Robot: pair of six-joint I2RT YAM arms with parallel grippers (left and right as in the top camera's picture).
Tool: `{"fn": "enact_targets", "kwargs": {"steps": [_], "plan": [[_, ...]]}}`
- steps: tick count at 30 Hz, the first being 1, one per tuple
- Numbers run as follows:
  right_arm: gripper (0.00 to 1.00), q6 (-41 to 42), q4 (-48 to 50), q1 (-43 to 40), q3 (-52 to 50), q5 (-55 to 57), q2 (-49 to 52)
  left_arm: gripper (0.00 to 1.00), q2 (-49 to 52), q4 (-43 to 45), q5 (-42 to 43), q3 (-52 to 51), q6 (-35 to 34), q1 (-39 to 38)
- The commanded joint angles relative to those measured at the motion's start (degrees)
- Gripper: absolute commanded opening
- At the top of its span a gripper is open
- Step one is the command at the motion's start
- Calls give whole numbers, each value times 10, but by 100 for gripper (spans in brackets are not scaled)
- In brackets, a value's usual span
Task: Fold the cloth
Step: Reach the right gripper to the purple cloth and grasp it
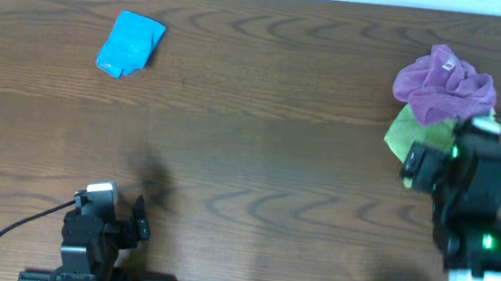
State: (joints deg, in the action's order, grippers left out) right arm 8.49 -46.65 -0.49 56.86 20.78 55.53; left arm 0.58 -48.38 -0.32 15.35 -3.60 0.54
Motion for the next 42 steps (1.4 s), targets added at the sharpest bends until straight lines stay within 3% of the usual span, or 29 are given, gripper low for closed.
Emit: {"fn": "enact_targets", "kwargs": {"steps": [1,8,20,27,36,42], "plan": [[99,22,2,-21,47,34,70,95,-3,-13,-1,-7,9,-3],[99,22,65,-69,108,29,219,95,-3,-14,-1,-7,9,-3],[99,11,204,-89,110,-1,335,95,-3,-14,-1,-7,9,-3],[87,-4,272,-89,110,-42,393,95,-3,-13,-1,-7,9,-3],[83,9,279,-89,110,-43,446,95,-3,-13,-1,-7,9,-3],[75,9,282,-89,110,-43,471,95,-3,-13,-1,-7,9,-3]]}}
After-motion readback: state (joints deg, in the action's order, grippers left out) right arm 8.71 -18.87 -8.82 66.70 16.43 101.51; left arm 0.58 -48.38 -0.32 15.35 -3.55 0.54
